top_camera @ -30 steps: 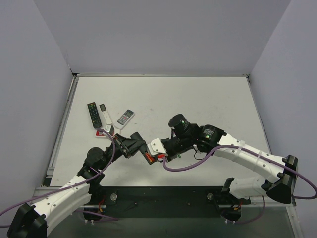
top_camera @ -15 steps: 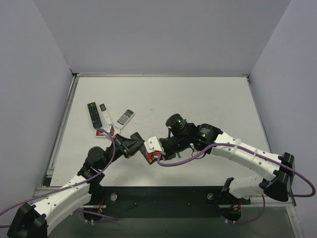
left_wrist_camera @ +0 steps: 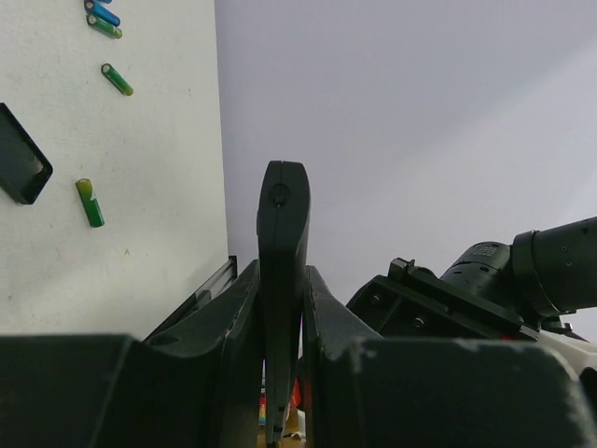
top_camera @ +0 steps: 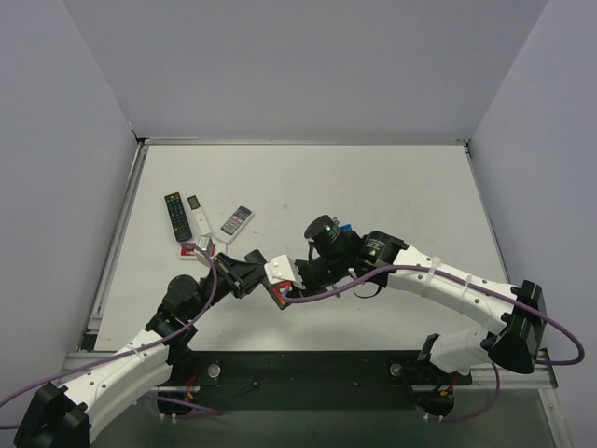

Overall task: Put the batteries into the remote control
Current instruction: Load the battery into the remote control.

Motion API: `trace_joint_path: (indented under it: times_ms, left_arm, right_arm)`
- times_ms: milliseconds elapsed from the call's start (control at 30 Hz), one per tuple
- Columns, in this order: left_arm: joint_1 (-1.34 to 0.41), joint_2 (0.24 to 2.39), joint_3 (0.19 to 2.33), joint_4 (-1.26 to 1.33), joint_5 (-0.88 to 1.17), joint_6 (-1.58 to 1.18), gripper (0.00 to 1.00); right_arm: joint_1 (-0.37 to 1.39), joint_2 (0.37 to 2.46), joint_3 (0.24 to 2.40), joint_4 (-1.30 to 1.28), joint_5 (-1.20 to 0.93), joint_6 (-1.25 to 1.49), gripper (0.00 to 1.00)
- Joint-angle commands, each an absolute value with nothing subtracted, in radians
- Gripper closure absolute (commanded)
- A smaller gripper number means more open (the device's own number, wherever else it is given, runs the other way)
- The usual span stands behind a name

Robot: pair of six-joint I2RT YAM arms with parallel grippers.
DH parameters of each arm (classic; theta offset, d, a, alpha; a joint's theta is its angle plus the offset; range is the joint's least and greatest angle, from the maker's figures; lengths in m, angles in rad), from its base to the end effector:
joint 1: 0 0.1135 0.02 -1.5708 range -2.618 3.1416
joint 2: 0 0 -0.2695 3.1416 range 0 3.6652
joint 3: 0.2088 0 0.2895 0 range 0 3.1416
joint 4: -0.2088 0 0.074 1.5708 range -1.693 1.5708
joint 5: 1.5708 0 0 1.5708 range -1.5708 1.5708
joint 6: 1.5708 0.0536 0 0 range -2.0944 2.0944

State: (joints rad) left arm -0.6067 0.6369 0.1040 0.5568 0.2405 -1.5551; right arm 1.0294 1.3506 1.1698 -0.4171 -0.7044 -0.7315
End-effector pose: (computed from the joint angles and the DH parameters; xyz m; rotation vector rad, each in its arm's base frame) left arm 0.1601 -0.1267 0.1846 -0.6509 1.7773 -1.8043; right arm 0.1483 0.3139 0.3200 -1.8881 1.0275 0.9325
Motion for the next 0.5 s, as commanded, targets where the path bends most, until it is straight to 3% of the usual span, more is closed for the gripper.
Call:
trace_joint_path:
  times_ms: [0, 467]
  left_arm:
    - [-0.614, 0.598, 0.167, 0.724, 0.267, -1.635, 1.00]
    - [-0.614, 0.586, 0.160, 0.750, 0.256, -1.654, 1.00]
  right_arm:
    - [1.042, 1.400, 1.183, -0.376, -0.643, -0.719, 0.87]
    - [1.063, 1.450, 1.190, -0.357, -0.520, -0.640, 1.00]
